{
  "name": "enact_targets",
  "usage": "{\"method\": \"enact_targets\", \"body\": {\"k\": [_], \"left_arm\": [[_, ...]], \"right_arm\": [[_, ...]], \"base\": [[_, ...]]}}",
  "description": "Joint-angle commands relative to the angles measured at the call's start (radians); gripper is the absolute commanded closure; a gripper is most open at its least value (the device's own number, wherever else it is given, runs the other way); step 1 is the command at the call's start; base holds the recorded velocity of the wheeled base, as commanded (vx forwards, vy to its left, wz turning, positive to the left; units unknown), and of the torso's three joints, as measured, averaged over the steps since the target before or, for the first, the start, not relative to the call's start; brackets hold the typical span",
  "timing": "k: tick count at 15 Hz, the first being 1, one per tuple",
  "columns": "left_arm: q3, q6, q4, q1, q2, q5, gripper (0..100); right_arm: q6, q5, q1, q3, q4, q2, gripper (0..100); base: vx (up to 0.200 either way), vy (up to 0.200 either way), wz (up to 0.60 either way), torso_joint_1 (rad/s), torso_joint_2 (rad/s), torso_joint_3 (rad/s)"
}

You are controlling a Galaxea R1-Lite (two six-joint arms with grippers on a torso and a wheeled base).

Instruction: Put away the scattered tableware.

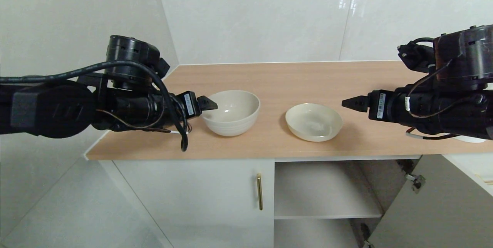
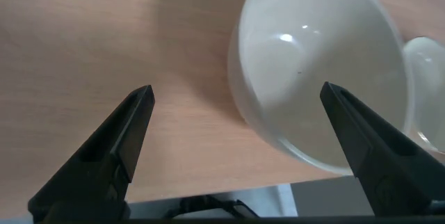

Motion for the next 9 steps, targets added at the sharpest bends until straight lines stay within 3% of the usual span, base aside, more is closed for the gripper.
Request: {"method": "enact_targets", "body": {"k": [1,3,4,9], "left_arm": [[-0.002,-0.001,-0.002,-0.001,0.022,0.000,0],[-0.001,-0.002,-0.017,-0.003,0.023,-0.003,0],[0.001,-0.002,-0.019,-0.004,0.023,-0.001,100],[0.002,-0.005,-0.019,-0.015,0.019,-0.006,100]], "right_arm": [[0.000,0.000,0.002,0.003,-0.001,0.002,0],[0.000,0.000,0.002,0.003,-0.001,0.002,0],[0.000,0.000,0.003,0.003,0.001,0.002,0],[0.002,-0.001,0.002,0.000,0.001,0.010,0]], "base": [[0.000,0.000,0.00,0.000,0.00,0.000],[0.000,0.000,0.00,0.000,0.00,0.000],[0.000,0.000,0.00,0.000,0.00,0.000],[0.000,0.000,0.00,0.000,0.00,0.000]]}}
